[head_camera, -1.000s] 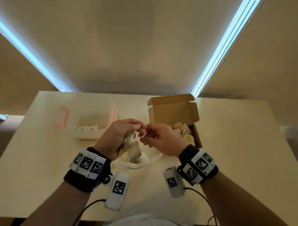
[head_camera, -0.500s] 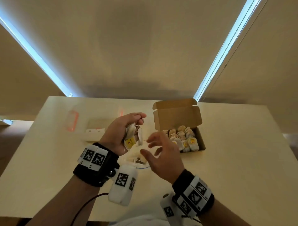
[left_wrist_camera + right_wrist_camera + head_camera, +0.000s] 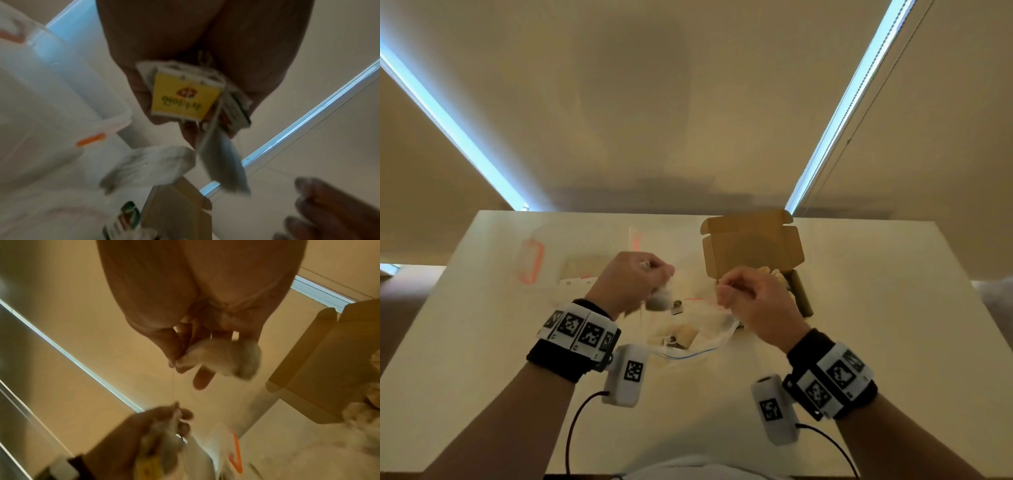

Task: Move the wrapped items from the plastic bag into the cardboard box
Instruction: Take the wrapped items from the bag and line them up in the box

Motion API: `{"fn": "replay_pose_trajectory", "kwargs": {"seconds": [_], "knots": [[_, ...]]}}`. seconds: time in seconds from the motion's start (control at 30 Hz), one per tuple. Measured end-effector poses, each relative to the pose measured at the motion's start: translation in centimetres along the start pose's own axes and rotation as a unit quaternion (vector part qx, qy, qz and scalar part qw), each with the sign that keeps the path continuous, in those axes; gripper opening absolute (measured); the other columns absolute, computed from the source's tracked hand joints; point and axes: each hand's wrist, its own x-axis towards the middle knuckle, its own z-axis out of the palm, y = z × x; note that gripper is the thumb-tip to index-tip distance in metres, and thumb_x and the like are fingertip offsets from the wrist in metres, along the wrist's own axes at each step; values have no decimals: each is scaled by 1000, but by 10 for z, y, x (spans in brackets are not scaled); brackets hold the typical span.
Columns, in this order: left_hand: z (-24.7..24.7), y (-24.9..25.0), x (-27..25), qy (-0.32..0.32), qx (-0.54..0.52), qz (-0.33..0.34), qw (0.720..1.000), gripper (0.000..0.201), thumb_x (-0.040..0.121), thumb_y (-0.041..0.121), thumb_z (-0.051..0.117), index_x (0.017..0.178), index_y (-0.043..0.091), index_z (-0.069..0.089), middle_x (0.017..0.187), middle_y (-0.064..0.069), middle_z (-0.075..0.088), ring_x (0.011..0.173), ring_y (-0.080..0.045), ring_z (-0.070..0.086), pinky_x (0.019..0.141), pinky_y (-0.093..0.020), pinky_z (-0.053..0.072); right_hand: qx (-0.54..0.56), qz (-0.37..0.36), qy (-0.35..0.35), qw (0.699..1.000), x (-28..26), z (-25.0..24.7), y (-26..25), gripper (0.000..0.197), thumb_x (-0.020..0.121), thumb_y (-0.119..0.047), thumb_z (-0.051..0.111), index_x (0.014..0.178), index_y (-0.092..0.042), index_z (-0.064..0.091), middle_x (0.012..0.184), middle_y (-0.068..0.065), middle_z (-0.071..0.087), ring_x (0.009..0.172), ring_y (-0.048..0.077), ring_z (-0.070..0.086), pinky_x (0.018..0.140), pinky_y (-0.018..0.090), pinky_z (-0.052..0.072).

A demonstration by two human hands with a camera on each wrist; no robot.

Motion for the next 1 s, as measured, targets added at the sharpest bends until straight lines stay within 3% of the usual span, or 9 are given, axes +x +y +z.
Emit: {"fn": "replay_pose_trajectory", "kwargs": {"seconds": [0.13,0.27,0.33,0.43,0.53,0.63,0.73,0.8,1.0], "knots": [[17,-12,-1,-140,-42,3,989,23,90,38,64,95,18,76,76,-3,64,34,-6,37,33,-17,30,35,-39,4,999,3,-18,-19,10,96,-9,60,88,-13,62,70,5,65,61,15,63,63,29,54],[30,-25,2,-190,-32,26,981,22,85,34,71,96,15,76,79,1,65,35,-2,42,41,-12,34,63,-64,16,996,5,-31,-39,10,99,-7,54,90,-7,58,66,0,59,52,14,49,45,24,46],[38,-33,5,-178,-16,55,982,25,80,40,77,99,25,74,75,3,56,45,-1,44,52,-14,38,62,-77,17,995,5,-35,-47,11,99,-6,53,89,-8,58,64,-4,59,49,14,46,43,22,43],[50,-40,9,-139,9,116,983,64,63,63,79,120,45,57,99,7,56,78,7,56,76,-13,41,58,-87,-1,995,5,-38,-58,12,99,-4,52,90,-6,59,68,-3,63,51,21,45,47,27,42],[63,-23,8,-117,-22,165,979,76,68,53,76,134,52,38,125,16,48,114,11,47,87,-3,37,44,-89,-29,995,6,-42,-67,12,98,-4,53,89,-8,59,69,-2,64,52,22,46,51,35,43],[80,-4,10,-109,-21,193,975,59,80,37,77,132,41,49,121,16,55,108,3,54,93,-11,42,44,-99,-26,994,7,-46,-76,13,99,-5,52,88,-8,58,73,9,65,54,28,45,53,42,42],[88,4,12,-63,-65,181,979,14,90,25,70,102,33,69,83,23,68,77,3,63,74,-22,51,56,-104,1,993,9,-57,-82,17,101,-6,49,87,-10,57,74,5,67,55,28,43,48,25,41],[84,5,7,-49,-94,186,977,11,92,23,67,86,32,70,68,23,67,65,5,60,66,-21,47,64,-99,32,993,11,-66,-82,17,101,-7,49,86,-13,56,70,-1,65,56,27,43,46,23,40],[56,20,-12,-94,-249,159,951,12,95,6,56,93,5,67,61,9,67,48,1,56,44,-13,42,58,-78,102,990,13,-91,-64,12,101,-8,50,91,-8,57,62,1,56,44,25,43,43,36,43]]}}
